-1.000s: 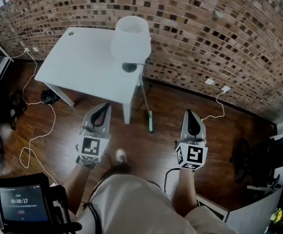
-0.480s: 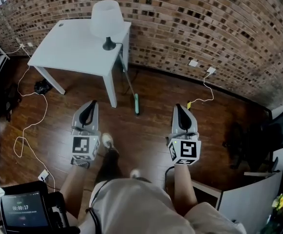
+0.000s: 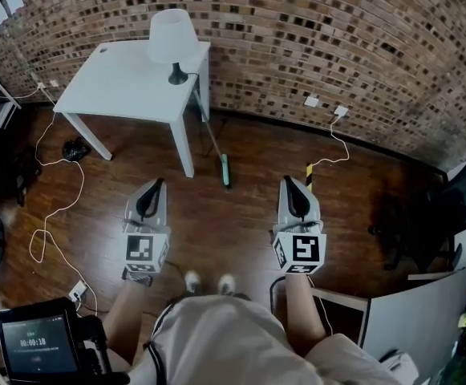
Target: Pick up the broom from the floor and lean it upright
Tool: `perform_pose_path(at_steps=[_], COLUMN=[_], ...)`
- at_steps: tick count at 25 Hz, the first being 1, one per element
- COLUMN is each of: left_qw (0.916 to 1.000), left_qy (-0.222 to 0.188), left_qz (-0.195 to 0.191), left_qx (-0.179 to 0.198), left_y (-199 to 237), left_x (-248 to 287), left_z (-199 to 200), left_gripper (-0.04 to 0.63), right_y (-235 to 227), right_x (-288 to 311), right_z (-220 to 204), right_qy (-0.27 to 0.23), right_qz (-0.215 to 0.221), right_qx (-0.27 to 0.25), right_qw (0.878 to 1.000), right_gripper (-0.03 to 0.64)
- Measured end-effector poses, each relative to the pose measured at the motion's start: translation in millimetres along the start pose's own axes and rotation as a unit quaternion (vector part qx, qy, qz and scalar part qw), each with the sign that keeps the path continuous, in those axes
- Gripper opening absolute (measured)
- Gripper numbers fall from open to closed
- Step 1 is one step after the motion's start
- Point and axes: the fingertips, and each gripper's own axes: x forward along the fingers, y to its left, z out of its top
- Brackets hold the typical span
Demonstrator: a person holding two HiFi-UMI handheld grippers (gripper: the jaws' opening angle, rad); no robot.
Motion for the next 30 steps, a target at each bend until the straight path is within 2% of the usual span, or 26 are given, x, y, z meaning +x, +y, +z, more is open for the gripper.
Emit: perform_pose_path(at_steps=[10,30], left_qw=[0.9997,0.9997], left_qy=[-0.004,0.002], left_qz=[-0.022,-0.024], left_qx=[0.010,0.002], left_y=[12.9,35.4], left_x=[-18.8,-25.0], left_z=[3.7,-3.3], left_gripper=[0.000,0.000], right_y=[40.6,66.5], right_x=[-7.4,7.0], right_z=[9.0,11.5], right_qy=[0.007,0.017], right_qz=[-0.007,0.001], right_qx=[-0.010,-0.010], right_qw=[1.000,1.000], right_gripper=[0.011,0.011])
